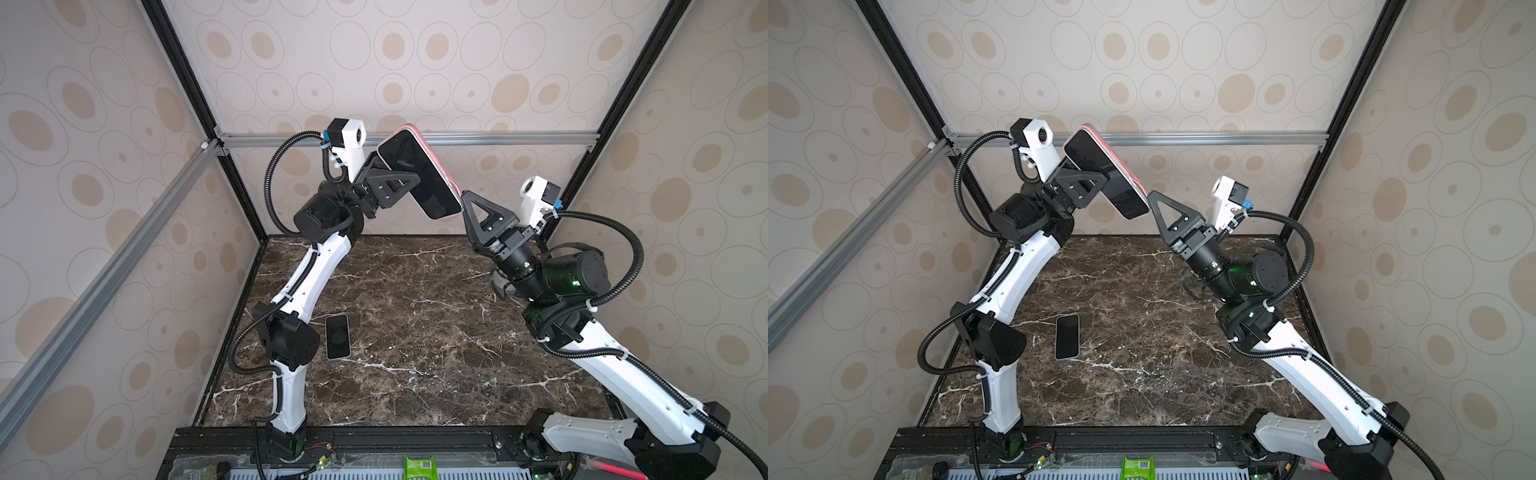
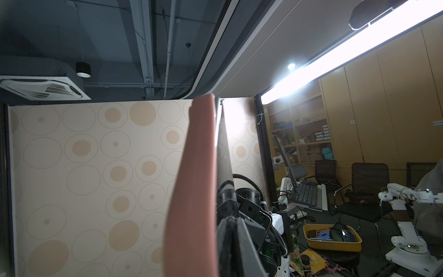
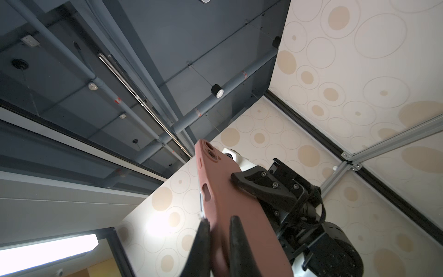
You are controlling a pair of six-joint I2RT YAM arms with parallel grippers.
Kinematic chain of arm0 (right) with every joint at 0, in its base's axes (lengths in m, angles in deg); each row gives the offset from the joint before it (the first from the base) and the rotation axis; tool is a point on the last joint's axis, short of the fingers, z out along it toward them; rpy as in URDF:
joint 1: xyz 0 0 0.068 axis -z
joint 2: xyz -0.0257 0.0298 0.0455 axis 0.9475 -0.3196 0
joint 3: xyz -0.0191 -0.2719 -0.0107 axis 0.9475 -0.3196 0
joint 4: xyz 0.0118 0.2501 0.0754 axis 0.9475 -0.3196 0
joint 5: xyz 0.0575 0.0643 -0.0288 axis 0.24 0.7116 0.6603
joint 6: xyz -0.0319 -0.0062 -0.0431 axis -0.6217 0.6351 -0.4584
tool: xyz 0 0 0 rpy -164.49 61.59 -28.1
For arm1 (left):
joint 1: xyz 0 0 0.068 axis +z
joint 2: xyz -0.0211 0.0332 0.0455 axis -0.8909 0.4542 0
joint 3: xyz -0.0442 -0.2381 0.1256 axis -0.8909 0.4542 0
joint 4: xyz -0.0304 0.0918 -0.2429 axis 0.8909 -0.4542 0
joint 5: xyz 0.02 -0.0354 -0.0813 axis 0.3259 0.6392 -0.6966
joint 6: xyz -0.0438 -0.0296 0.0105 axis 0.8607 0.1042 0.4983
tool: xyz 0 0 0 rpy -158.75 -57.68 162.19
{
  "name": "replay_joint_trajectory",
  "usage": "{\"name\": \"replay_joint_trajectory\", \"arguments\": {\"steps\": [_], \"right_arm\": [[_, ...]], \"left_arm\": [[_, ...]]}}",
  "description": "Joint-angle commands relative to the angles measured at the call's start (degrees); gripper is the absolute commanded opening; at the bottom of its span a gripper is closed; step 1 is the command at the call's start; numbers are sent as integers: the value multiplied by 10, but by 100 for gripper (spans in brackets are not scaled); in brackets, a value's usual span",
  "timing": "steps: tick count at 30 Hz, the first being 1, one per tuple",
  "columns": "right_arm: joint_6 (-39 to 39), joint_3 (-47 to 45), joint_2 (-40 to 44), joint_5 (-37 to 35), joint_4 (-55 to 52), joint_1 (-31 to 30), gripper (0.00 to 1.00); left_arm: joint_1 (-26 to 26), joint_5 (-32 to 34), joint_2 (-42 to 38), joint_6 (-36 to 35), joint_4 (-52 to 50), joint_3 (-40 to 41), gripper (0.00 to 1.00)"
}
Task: Take the phone out of the phone case
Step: Remove the phone case from the phone.
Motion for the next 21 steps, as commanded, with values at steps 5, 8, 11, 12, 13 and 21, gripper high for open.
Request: {"name": "replay_joint_trajectory", "arguments": {"steps": [5, 8, 11, 12, 13, 21], "right_arm": [[-162, 9, -53, 90, -410, -28, 0], [-196, 34, -48, 76, -467, -22, 0], [-240, 74, -58, 82, -535, -19, 0], [-257, 89, -62, 85, -557, -18, 0], [-272, 97, -62, 89, -571, -18, 0], [-319, 80, -19, 92, -554, 0, 0]], "left_arm": [[-51, -138, 38, -41, -28, 15, 0], [-54, -142, 38, -41, -29, 15, 0], [-57, -146, 38, -44, -34, 16, 0], [-59, -147, 38, -45, -35, 15, 0], [-59, -147, 38, -46, -38, 15, 0], [-59, -136, 39, -46, -37, 28, 0]]}}
